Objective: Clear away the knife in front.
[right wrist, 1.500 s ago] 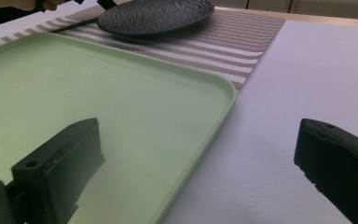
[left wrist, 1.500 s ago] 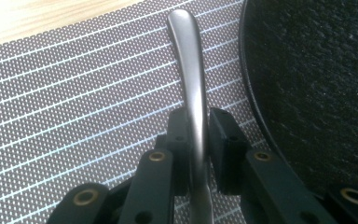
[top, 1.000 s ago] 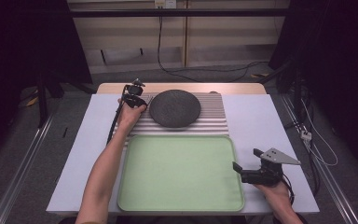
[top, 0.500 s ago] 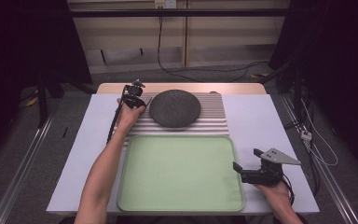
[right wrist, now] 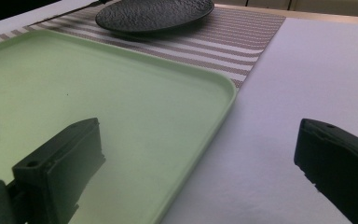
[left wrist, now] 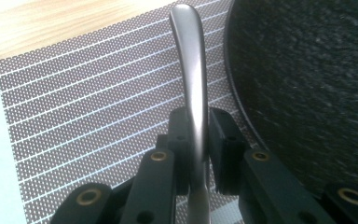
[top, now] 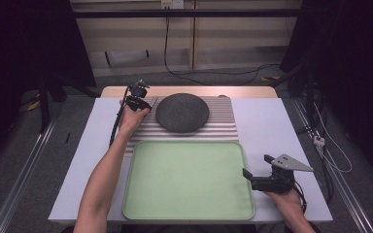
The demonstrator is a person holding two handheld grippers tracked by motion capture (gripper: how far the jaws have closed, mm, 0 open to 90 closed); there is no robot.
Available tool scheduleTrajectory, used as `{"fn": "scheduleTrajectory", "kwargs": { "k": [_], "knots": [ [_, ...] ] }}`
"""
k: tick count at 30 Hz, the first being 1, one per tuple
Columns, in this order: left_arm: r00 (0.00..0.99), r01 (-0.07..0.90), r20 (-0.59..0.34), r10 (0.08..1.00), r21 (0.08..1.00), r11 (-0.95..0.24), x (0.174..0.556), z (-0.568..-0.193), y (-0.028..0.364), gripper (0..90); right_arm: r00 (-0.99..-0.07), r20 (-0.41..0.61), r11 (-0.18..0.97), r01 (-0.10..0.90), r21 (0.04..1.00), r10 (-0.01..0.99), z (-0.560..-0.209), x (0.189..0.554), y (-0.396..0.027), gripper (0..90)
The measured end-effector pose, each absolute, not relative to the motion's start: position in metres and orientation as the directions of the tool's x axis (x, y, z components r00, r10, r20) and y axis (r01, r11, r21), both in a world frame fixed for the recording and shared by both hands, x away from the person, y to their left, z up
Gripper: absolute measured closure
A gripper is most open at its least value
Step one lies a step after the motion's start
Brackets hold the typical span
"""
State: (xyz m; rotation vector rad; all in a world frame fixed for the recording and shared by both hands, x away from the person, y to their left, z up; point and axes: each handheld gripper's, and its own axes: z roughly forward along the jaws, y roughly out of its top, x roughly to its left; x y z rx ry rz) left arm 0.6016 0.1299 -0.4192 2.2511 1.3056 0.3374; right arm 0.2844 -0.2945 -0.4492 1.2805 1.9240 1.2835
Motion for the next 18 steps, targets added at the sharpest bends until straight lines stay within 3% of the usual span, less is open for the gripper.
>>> {"fn": "scheduleTrajectory", "kwargs": {
  "k": [18],
  "knots": [
    [0.572, 0.672, -0.024, 0.82, 0.586, -0.452, 0.571, -0.392, 0.127, 80.0, -0.44, 0.089, 0.121, 0.427, 0.896, 0.894, -0.448, 0.283, -0.293, 0.9]
  ]
}}
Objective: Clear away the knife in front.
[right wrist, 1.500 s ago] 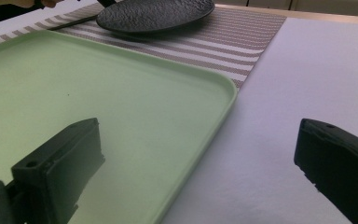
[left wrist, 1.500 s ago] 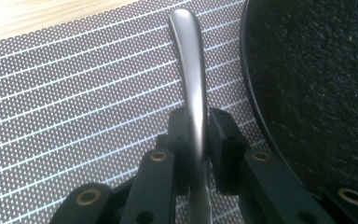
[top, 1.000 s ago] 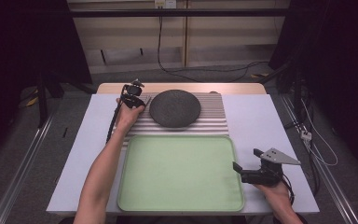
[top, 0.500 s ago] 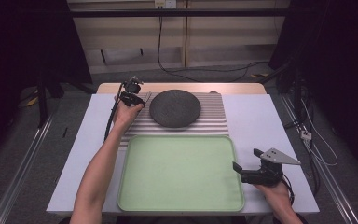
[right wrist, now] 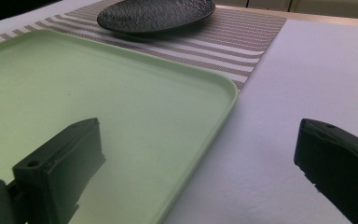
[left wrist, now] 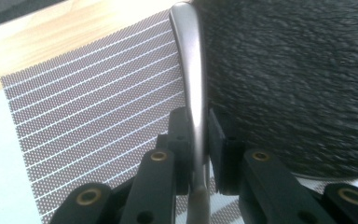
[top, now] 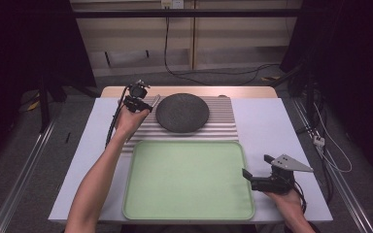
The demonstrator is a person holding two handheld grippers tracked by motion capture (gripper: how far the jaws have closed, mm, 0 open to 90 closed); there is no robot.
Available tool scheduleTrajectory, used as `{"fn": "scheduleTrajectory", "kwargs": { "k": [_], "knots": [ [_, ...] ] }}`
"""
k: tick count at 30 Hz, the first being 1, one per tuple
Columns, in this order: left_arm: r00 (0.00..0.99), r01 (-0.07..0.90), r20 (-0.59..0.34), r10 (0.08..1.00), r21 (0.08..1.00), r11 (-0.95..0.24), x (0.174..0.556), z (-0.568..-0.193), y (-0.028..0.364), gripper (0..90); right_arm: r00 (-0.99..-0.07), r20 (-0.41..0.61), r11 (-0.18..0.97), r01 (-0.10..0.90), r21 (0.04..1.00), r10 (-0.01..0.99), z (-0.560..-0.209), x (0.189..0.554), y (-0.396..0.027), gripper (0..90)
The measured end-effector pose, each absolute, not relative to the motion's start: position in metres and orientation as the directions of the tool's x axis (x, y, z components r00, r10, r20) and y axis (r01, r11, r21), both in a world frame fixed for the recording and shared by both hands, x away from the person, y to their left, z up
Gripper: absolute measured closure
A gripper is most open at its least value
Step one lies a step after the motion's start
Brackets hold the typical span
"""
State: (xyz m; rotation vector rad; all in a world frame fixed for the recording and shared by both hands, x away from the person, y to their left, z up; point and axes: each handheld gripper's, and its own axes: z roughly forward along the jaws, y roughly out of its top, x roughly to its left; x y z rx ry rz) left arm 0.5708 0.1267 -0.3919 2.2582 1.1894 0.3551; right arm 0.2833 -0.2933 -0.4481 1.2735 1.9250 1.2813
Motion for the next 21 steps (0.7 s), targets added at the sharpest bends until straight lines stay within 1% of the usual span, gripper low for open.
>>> {"fn": "scheduleTrajectory", "kwargs": {
  "k": [11, 21],
  "knots": [
    [0.602, 0.627, -0.006, 0.798, 0.622, -0.469, 0.545, -0.372, 0.125, 80.0, -0.439, 0.089, 0.122, 0.43, 0.895, 0.894, -0.449, 0.285, -0.293, 0.8],
    [0.623, 0.598, 0.008, 0.783, 0.64, -0.483, 0.524, -0.361, 0.127, 80.0, -0.438, 0.085, 0.125, 0.429, 0.894, 0.895, -0.448, 0.285, -0.293, 0.9]
  ]
}}
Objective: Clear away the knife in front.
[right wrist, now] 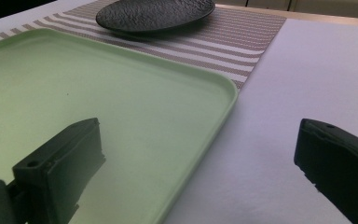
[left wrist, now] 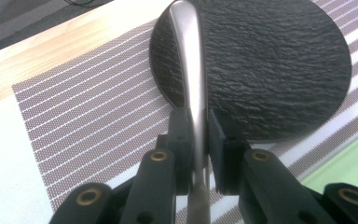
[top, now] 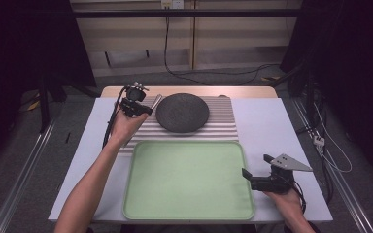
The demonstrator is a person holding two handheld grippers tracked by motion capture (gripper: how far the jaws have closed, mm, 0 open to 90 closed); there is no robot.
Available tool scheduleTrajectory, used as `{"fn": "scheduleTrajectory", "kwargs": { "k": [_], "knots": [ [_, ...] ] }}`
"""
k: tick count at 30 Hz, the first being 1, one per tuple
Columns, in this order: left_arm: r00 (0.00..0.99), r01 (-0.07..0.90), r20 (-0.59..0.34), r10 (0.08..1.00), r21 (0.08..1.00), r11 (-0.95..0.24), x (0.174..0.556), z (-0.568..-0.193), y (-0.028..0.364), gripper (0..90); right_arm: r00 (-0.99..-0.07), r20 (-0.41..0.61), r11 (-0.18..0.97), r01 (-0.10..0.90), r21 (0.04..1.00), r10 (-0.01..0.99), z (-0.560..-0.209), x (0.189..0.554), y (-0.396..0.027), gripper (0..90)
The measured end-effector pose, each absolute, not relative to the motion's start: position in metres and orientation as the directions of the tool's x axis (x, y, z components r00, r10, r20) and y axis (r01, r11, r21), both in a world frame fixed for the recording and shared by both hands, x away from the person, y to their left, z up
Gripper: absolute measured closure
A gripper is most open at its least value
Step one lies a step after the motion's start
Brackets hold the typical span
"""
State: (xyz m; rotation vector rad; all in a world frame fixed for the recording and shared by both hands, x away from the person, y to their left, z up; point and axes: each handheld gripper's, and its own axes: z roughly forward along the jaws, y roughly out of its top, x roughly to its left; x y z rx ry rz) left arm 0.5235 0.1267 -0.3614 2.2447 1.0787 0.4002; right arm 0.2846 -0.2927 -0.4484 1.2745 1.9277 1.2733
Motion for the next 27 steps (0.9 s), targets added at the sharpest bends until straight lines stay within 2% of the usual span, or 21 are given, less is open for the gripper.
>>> {"fn": "scheduleTrajectory", "kwargs": {
  "k": [8, 17, 27],
  "knots": [
    [0.648, 0.578, 0.001, 0.762, 0.65, -0.493, 0.507, -0.363, 0.124, 80.0, -0.442, 0.079, 0.133, 0.43, 0.893, 0.894, -0.448, 0.285, -0.292, 0.9],
    [0.686, 0.536, 0.035, 0.726, 0.651, -0.538, 0.483, -0.357, 0.113, 80.0, -0.441, 0.079, 0.133, 0.431, 0.893, 0.894, -0.448, 0.284, -0.292, 0.9],
    [0.703, 0.536, 0.009, 0.711, 0.65, -0.538, 0.467, -0.356, 0.111, 80.0, -0.44, 0.076, 0.138, 0.434, 0.89, 0.895, -0.448, 0.283, -0.291, 0.8]
  ]
}}
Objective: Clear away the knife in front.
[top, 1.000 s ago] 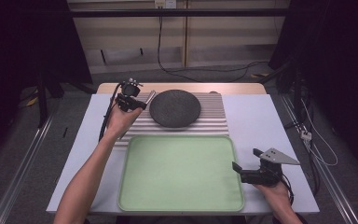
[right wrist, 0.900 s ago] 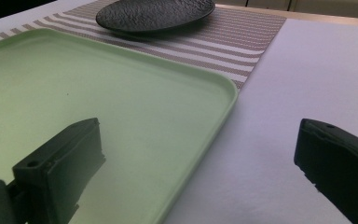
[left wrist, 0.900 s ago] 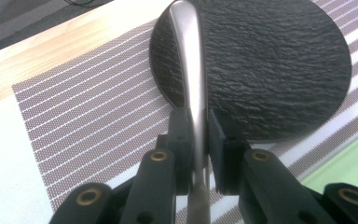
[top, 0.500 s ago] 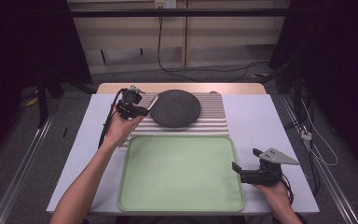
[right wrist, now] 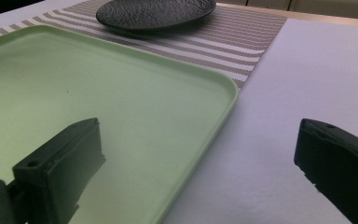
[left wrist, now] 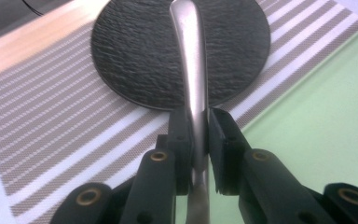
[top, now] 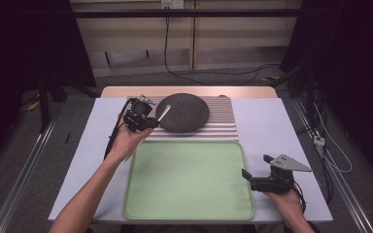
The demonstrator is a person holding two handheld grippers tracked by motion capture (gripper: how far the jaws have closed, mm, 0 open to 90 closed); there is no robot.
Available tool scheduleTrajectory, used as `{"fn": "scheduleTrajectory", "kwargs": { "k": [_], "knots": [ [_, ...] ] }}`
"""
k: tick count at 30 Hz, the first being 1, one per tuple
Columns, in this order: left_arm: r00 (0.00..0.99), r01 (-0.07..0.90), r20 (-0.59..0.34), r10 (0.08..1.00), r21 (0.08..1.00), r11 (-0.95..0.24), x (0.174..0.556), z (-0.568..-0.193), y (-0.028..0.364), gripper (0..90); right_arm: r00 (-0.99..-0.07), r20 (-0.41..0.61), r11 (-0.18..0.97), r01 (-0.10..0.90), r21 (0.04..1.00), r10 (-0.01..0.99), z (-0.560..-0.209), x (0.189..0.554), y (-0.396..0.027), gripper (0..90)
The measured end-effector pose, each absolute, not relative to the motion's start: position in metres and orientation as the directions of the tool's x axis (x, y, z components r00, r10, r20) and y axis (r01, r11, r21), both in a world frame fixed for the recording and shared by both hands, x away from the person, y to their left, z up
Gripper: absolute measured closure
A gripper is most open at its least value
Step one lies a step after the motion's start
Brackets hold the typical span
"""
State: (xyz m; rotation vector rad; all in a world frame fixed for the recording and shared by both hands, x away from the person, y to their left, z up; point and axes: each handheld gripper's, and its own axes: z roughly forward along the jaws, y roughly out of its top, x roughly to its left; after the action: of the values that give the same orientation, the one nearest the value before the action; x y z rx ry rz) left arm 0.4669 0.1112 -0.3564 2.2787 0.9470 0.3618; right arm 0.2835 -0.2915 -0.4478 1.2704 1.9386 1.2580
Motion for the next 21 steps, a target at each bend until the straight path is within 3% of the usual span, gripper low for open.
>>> {"fn": "scheduleTrajectory", "kwargs": {
  "k": [21],
  "knots": [
    [0.706, 0.553, -0.011, 0.708, 0.633, -0.541, 0.438, -0.371, 0.103, 79.9, -0.443, 0.074, 0.141, 0.433, 0.89, 0.893, -0.449, 0.285, -0.291, 0.9]
  ]
}}
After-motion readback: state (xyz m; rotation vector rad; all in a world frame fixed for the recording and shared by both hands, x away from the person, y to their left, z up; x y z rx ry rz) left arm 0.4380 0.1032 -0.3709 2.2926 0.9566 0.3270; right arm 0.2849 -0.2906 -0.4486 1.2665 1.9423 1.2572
